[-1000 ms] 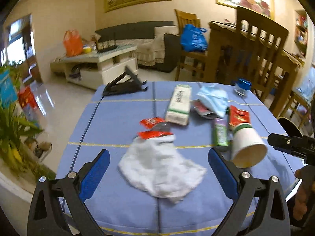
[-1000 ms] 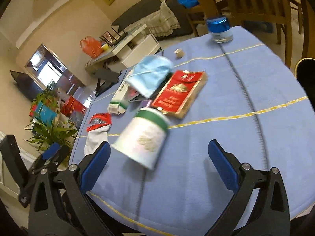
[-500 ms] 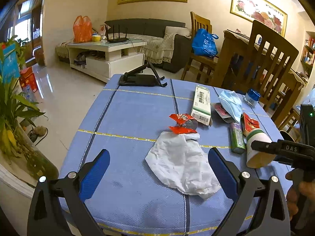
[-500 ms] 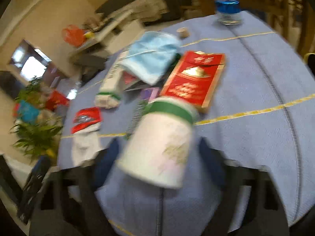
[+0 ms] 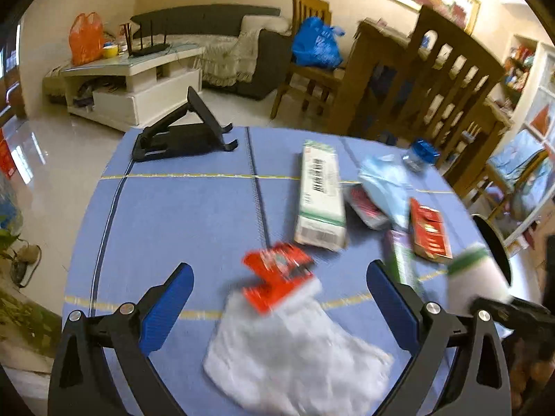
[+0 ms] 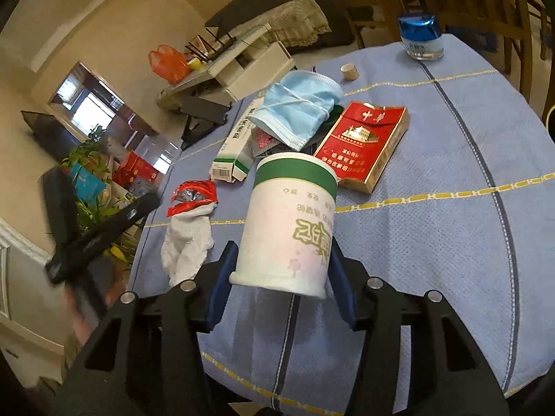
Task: Collect trash
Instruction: 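Grasp the white paper cup with the right gripper while the left grasps the red wrapper, then move both grippers over the bin and release the paper cup and wrapper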
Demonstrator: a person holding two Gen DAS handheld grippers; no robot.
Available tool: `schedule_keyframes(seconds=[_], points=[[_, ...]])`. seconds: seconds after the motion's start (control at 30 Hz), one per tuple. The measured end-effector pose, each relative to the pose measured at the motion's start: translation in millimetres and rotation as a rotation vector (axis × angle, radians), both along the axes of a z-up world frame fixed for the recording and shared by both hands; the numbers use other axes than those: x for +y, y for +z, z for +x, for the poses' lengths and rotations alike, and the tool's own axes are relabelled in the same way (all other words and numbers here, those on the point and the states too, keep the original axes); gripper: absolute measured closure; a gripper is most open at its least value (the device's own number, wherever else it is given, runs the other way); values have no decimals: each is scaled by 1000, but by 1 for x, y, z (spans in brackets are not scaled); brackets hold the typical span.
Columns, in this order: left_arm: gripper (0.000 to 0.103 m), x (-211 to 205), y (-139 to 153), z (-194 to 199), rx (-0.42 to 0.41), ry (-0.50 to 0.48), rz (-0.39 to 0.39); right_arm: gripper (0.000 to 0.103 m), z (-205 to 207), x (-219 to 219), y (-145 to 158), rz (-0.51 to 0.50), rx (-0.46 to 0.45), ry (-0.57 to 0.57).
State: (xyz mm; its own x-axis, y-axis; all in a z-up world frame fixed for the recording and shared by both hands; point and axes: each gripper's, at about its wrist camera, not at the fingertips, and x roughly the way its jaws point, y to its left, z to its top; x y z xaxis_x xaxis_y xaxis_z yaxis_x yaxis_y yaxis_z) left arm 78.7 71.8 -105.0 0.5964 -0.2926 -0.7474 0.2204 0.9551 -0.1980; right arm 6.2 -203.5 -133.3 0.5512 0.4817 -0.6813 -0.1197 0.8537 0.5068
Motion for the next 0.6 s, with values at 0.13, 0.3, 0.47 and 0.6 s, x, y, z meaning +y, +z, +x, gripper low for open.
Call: schedule_keyframes(seconds=[0.13, 0.3, 0.47, 0.6], points=[[9, -7, -17, 19, 59, 9, 38, 53, -5, -7, 2, 4, -12, -8], [73, -7, -27, 25, 94, 16, 62, 52, -4, -14, 2, 29, -16, -20], [86, 7, -9, 15, 20, 70, 37, 52, -7, -17, 3, 41, -22, -13], [87, 17, 4, 11, -13, 112, 7, 52, -7, -21, 3, 52, -30, -22]])
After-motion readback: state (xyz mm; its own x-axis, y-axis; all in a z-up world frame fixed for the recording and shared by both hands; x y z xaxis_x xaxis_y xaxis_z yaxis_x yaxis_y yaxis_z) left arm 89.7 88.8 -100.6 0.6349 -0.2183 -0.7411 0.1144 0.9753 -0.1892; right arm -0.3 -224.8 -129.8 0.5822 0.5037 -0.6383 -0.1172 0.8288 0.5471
